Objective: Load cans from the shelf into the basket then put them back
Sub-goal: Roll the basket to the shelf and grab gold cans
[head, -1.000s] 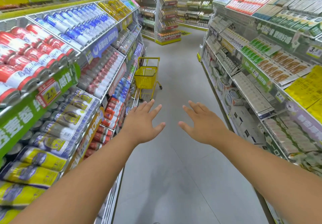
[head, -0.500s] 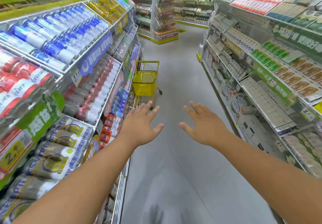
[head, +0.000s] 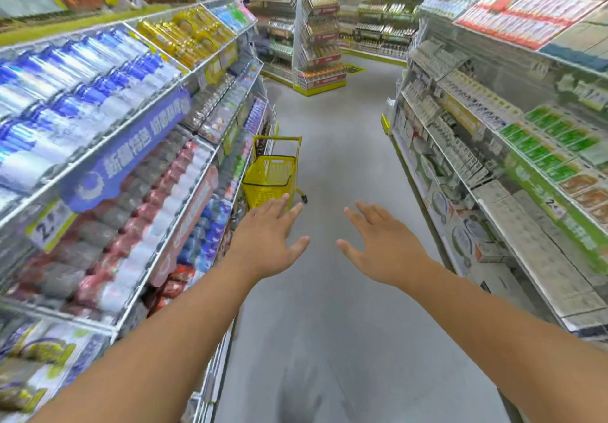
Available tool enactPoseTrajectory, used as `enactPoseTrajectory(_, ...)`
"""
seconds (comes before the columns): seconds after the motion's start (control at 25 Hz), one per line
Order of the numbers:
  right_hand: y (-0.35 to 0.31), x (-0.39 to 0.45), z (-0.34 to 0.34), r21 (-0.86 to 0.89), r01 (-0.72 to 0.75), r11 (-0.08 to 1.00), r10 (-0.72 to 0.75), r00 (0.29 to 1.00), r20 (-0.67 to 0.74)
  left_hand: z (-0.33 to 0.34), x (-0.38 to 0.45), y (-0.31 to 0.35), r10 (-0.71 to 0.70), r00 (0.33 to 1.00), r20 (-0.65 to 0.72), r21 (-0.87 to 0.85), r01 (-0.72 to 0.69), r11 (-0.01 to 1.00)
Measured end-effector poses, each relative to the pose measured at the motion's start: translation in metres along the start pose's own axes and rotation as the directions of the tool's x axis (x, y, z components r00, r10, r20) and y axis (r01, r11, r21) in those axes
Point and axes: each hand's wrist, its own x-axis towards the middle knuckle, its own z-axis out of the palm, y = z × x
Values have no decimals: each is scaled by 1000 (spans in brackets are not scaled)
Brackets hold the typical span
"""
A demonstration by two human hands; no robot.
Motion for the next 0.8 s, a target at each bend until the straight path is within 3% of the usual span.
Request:
enactPoseTrajectory(0.32, 55, 141, -7, 37, 17, 999, -16, 1000, -26, 33, 138, -20, -18, 1000, 4, -33, 18, 999)
enactPoseTrajectory(0.8, 68, 406, 9, 28, 7, 1000, -6, 1000, -24, 96, 371, -148, 2, 999, 40, -11, -2, 1000)
